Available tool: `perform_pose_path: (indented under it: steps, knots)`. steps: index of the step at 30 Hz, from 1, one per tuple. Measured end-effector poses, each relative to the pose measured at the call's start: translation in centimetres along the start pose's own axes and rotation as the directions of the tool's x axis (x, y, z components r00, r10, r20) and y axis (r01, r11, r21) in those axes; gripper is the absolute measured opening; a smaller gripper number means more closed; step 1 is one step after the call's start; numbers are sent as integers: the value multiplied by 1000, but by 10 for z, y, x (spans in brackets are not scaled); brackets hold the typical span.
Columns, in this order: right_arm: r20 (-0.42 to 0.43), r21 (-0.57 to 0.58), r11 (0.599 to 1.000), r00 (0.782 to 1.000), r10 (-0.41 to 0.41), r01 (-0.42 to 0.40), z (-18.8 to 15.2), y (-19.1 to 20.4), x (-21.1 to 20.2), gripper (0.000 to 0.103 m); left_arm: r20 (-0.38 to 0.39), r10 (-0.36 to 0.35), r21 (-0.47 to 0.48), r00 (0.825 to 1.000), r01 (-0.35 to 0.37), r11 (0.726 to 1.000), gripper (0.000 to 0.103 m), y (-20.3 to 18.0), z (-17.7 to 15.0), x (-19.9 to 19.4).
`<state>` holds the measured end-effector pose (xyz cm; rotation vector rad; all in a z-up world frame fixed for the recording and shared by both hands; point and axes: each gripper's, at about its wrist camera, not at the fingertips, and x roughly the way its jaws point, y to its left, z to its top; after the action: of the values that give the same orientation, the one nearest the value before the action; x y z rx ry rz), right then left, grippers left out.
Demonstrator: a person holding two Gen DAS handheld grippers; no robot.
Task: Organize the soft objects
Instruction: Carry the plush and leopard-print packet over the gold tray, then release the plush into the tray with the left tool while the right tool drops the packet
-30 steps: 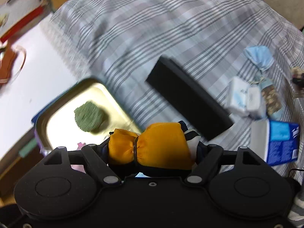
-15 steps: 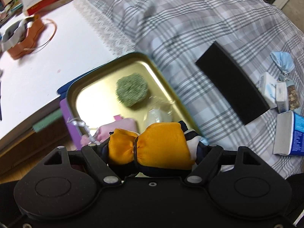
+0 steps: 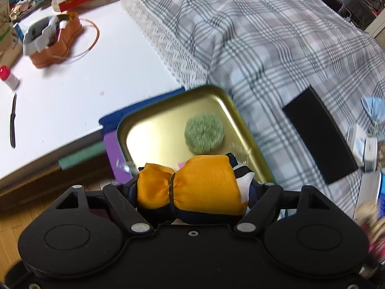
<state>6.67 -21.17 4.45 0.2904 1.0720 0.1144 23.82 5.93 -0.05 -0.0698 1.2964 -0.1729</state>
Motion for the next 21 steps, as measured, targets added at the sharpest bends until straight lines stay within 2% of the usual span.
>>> perform_pose_path:
  steps: [4,9,15,21]
  knots:
    - [-33,-10,1000,999,16,-17,-6,22,18,33,3,-2,-6,1000,2,1000,74,-1,15,8]
    - [-73,-19,1000,997,0,-2,-2,36,37,33,-13,63,6,998,-63,998,75,-2,24,24]
    - [-110,-19,1000,994,0,-2,4,43,55,33,-92,66,6,994,-66,998,77,5,28,41]
    - [-126,-26,1000,992,5,-8,10,52,68,33,-54,88,28,995,-87,996,81,3,34,33]
